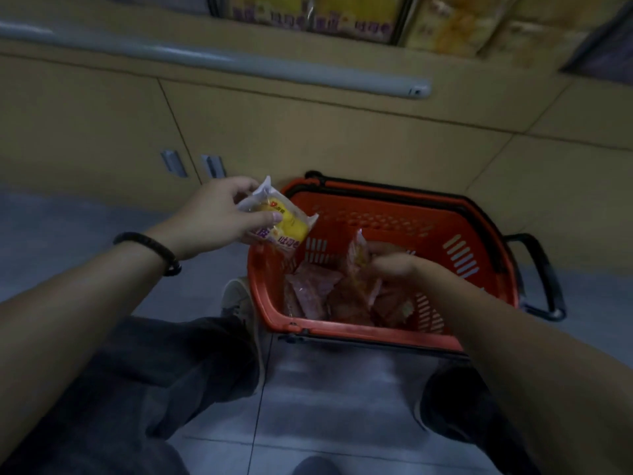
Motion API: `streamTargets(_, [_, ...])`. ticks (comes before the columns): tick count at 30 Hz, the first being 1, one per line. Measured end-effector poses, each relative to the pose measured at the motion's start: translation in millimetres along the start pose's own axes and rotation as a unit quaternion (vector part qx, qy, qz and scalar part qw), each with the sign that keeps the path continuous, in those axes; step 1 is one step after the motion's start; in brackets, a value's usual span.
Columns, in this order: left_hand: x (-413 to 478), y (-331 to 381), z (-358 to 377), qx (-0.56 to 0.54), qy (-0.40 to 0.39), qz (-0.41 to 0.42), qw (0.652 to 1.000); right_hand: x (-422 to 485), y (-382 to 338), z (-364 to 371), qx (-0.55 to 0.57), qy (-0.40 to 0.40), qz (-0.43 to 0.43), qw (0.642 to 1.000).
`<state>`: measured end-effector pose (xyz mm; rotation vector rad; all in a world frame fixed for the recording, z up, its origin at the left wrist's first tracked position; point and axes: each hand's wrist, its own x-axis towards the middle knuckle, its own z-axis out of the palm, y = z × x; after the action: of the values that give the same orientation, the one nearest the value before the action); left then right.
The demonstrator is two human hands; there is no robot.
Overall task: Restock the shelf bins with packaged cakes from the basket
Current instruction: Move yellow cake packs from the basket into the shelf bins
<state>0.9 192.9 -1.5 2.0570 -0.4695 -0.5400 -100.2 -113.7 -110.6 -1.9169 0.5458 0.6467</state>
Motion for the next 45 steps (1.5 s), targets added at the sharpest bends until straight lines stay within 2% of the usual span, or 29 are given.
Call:
streamTargets(3, [-4, 17, -8, -0.017, 0.007, 0.003, 1.000, -30, -21, -22, 0.113, 0.008, -0.046, 0.993])
streamTargets(6, [-7, 36, -17, -0.005, 0.014, 0.024, 1.000, -68, -43, -42, 0.116, 0.021, -0.073, 0.990])
streamTargets(11, [-14, 78, -34, 0.003, 0.019, 0.039, 0.999, -114, -69, -59, 0.204, -0.008, -0.115, 0.972])
streamTargets(17, [-21, 108, -43, -0.074, 0.038, 0.031, 0.996, -146, -101, -62, 0.286, -0.050, -0.197, 0.936])
streamTargets(22, [-27, 115, -36, -0.160, 0.061, 0.031, 0.985, -155, -126, -49, 0.316, 0.026, -0.247, 0.916])
streamTargets(25, [-31, 123, -31, -0.219, 0.071, 0.028, 0.973, -152, -143, -44, 0.363, 0.085, -0.274, 0.886])
streamTargets(29, [-33, 137, -21, -0.337, 0.035, -0.013, 0.941, -156, -174, -37, 0.447, 0.099, -0.318, 0.830])
streamTargets(34, [-23, 156, -11, -0.468, 0.070, 0.033, 0.880, -165, -208, -39, 0.436, 0.124, -0.347, 0.821])
streamTargets(36, [-18, 163, -14, -0.498, 0.049, 0.057, 0.864, -169, -217, -41, 0.430, 0.133, -0.354, 0.820])
streamTargets(38, [-17, 172, -20, -0.470, 0.036, 0.111, 0.875, -174, -226, -42, 0.408, 0.153, -0.361, 0.825])
streamTargets(42, [-12, 188, -43, -0.357, 0.121, 0.190, 0.907, -190, -242, -52, 0.293, 0.275, -0.348, 0.847])
streamTargets(45, [-4, 204, -72, -0.291, 0.142, 0.245, 0.914, -199, -257, -69, 0.151, 0.382, -0.410, 0.814])
